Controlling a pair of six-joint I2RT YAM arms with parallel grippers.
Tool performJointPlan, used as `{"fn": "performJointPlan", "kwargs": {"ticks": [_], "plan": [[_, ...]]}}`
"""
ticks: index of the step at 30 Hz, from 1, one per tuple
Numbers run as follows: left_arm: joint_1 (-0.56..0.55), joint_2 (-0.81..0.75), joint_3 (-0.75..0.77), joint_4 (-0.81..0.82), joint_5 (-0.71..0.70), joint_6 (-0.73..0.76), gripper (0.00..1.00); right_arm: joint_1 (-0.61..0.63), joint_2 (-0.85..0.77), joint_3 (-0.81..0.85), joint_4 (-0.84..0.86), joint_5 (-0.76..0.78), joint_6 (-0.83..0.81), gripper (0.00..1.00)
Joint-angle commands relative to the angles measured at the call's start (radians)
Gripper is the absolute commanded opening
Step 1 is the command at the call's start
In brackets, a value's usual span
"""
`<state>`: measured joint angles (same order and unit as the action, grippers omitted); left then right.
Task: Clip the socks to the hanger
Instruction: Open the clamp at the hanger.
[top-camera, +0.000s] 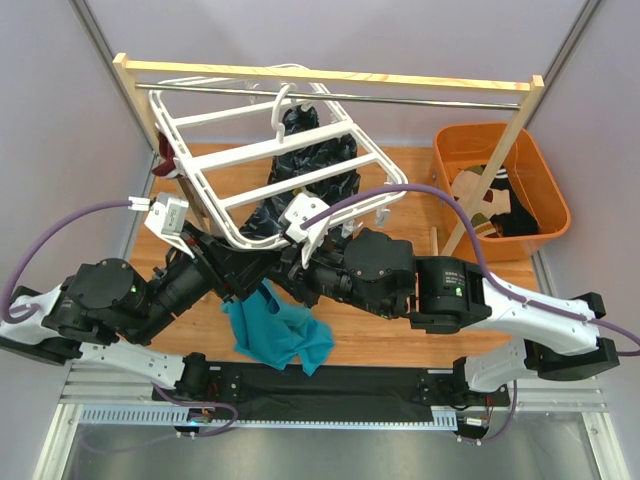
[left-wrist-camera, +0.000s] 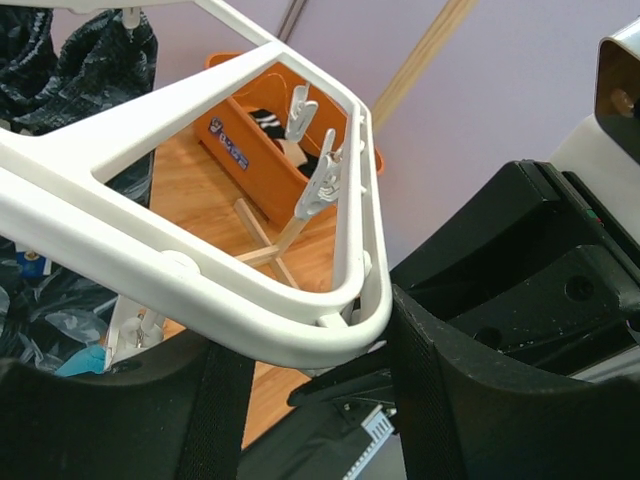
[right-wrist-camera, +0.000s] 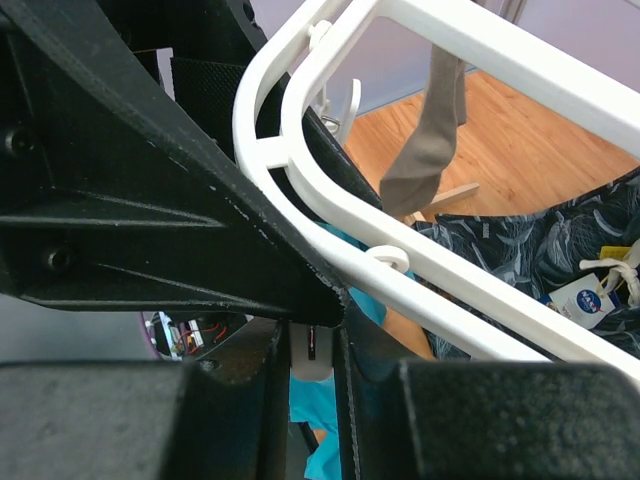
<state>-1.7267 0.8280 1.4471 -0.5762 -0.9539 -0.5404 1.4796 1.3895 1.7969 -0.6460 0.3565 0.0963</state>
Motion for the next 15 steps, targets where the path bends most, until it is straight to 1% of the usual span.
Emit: {"fn": "performJointPlan", "kwargs": {"ticks": [1, 8, 13, 15], "plan": [[-0.001, -0.001, 0.032, -0.042, -0.002, -0.036, 0.59, -0.002, 0.002, -0.022, -0.052, -0.047, -0.012, 0.0], [-0.002, 0.01, 0.042, -0.123, 0.004, -0.099, 0.59, -0.008, 0.005, -0.024, -0.057, -0.054, -0.013, 0.0], [-0.001, -0.021, 0.047, -0.163, 0.009, -0.144, 0.59, -0.012, -0.007, -0.039, -0.057, -0.068, -0.013, 0.0], [-0.001, -0.036, 0.036, -0.151, 0.004, -0.142, 0.59, -0.012, -0.014, -0.044, -0.047, -0.082, -0.015, 0.0]]}}
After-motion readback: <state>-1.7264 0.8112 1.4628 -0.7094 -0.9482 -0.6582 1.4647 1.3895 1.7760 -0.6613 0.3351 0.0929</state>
